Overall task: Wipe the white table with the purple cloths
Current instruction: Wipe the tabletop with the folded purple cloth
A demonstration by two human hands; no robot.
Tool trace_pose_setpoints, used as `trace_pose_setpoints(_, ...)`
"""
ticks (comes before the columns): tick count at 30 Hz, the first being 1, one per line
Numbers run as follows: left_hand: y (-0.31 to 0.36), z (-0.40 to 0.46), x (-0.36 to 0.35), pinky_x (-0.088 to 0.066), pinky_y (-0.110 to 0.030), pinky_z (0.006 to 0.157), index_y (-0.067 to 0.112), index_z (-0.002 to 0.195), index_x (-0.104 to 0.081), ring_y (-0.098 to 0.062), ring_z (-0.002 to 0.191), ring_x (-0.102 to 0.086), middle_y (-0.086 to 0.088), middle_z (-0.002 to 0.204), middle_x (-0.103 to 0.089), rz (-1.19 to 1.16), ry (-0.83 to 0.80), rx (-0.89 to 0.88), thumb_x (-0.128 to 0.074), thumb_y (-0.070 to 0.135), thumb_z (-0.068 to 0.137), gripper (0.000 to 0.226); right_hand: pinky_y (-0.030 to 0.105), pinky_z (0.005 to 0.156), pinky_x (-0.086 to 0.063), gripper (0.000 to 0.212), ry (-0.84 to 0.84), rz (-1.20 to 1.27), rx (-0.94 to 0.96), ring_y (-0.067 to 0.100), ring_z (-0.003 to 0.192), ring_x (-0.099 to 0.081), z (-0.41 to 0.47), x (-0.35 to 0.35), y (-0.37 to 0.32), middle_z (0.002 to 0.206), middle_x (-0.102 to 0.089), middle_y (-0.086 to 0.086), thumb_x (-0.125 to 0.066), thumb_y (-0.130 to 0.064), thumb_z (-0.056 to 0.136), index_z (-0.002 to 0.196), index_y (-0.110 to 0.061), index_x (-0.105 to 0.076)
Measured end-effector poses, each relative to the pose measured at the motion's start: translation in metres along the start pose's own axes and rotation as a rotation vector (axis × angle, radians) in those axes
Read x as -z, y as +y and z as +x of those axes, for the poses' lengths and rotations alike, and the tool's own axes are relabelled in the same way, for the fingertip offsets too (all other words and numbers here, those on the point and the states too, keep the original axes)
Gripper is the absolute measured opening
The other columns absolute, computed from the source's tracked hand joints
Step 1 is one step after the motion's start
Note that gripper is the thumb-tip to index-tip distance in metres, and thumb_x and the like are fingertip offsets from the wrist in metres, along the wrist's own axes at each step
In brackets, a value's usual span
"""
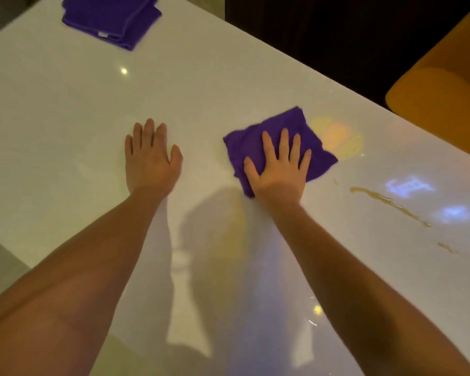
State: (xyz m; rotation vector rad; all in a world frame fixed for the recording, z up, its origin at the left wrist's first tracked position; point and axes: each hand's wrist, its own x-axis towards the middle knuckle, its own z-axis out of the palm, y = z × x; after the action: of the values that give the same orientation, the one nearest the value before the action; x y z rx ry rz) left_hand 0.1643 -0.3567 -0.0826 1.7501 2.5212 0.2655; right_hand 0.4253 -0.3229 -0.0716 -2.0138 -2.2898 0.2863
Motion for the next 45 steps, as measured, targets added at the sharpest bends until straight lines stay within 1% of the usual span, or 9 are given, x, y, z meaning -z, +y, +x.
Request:
trace_pose_setpoints(5, 0.008, -0.007, 0.008, -0.015, -0.058, 0.125, 0.009, 0.155, -0.036, -0.039, 0.155, -0.019, -0.018, 0.165, -0.03, 0.05, 0.003, -0.019, -0.038, 0.034, 0.104, 0.057, 0.062, 0.13, -0.011, 0.075, -0.028, 0.006, 0.0, 0.038, 0.163, -0.013, -0.126, 0.0, 0.048, 0.176, -0.021, 0.01, -0.035, -0.069, 0.101, 0.164, -0.029, -0.034)
trace_pose_setpoints(9, 0.042, -0.02, 0.016, -0.015, -0.059, 0.125, 0.007, 0.147, -0.045, -0.038, 0.154, -0.022, -0.019, 0.161, -0.035, 0.048, 0.054, -0.199, -0.043, 0.031, 0.1, 0.053, 0.067, 0.129, -0.013, 0.075, -0.095, -0.034, 0.015, 0.037, 0.164, -0.011, -0.171, 0.005, 0.081, 0.176, -0.02, 0.008, -0.033, -0.073, 0.1, 0.164, -0.032, -0.032)
trace_pose_setpoints(12, 0.106, -0.038, 0.01, -0.017, -0.059, 0.124, 0.009, 0.147, -0.05, -0.037, 0.155, -0.022, -0.015, 0.161, -0.038, -0.045, 0.025, -0.29, -0.046, 0.03, 0.103, 0.048, 0.071, 0.127, -0.005, 0.08, -0.114, -0.037, 0.017, 0.043, 0.163, -0.005, -0.142, 0.01, 0.084, 0.177, -0.016, 0.012, -0.031, -0.074, 0.096, 0.162, -0.03, -0.03)
trace_pose_setpoints(16, 0.181, -0.072, -0.012, -0.007, -0.061, 0.125, 0.014, 0.161, -0.029, -0.033, 0.159, -0.01, -0.011, 0.17, -0.022, -0.1, -0.077, 0.049, -0.036, 0.037, 0.108, 0.058, 0.071, 0.126, -0.003, 0.083, -0.06, -0.063, -0.011, 0.044, 0.163, -0.005, -0.069, 0.015, 0.096, 0.177, -0.015, 0.014, -0.023, -0.073, 0.096, 0.167, -0.029, -0.027)
trace_pose_setpoints(23, 0.194, -0.079, -0.034, -0.008, -0.06, 0.126, 0.013, 0.162, -0.024, -0.036, 0.158, -0.01, -0.014, 0.171, -0.016, 0.094, -0.082, 0.124, -0.021, 0.05, 0.105, 0.068, 0.066, 0.13, -0.003, 0.079, -0.053, -0.041, -0.005, 0.04, 0.164, -0.003, 0.036, 0.03, 0.151, 0.178, -0.011, 0.009, -0.019, -0.072, 0.101, 0.168, -0.03, -0.018)
trace_pose_setpoints(33, 0.199, -0.081, -0.031, -0.009, -0.061, 0.126, 0.011, 0.159, -0.029, -0.038, 0.157, -0.013, -0.016, 0.169, -0.021, 0.069, -0.053, 0.131, -0.028, 0.048, 0.104, 0.067, 0.063, 0.13, -0.006, 0.073, -0.036, 0.02, 0.018, 0.033, 0.165, -0.002, -0.206, 0.017, 0.188, 0.178, -0.015, 0.005, -0.033, -0.07, 0.104, 0.167, -0.032, -0.027)
trace_pose_setpoints(35, 0.2, -0.081, -0.032, -0.009, -0.061, 0.126, 0.011, 0.159, -0.029, -0.039, 0.157, -0.013, -0.016, 0.169, -0.021, 0.071, -0.043, 0.125, -0.029, 0.048, 0.103, 0.067, 0.064, 0.13, -0.007, 0.073, -0.045, 0.001, 0.021, 0.034, 0.165, -0.004, -0.219, 0.014, 0.19, 0.177, -0.018, 0.006, -0.036, -0.069, 0.103, 0.166, -0.032, -0.03)
trace_pose_setpoints(39, 0.202, -0.081, -0.03, -0.009, -0.061, 0.126, 0.01, 0.159, -0.03, -0.038, 0.157, -0.013, -0.016, 0.169, -0.022, 0.063, -0.033, 0.129, -0.031, 0.047, 0.104, 0.066, 0.066, 0.129, -0.01, 0.073, 0.019, 0.014, 0.024, 0.039, 0.163, -0.014, -0.161, 0.017, 0.18, 0.175, -0.025, 0.01, -0.044, -0.065, 0.099, 0.162, -0.029, -0.039)
trace_pose_setpoints(45, 0.2, -0.081, -0.035, -0.009, -0.059, 0.127, 0.011, 0.161, -0.027, -0.038, 0.158, -0.012, -0.016, 0.17, -0.02, 0.099, -0.023, 0.124, -0.027, 0.049, 0.105, 0.068, 0.063, 0.13, -0.005, 0.076, 0.031, 0.026, -0.052, 0.038, 0.163, -0.011, -0.026, 0.025, 0.164, 0.176, -0.021, 0.01, -0.029, -0.069, 0.101, 0.165, -0.028, -0.033)
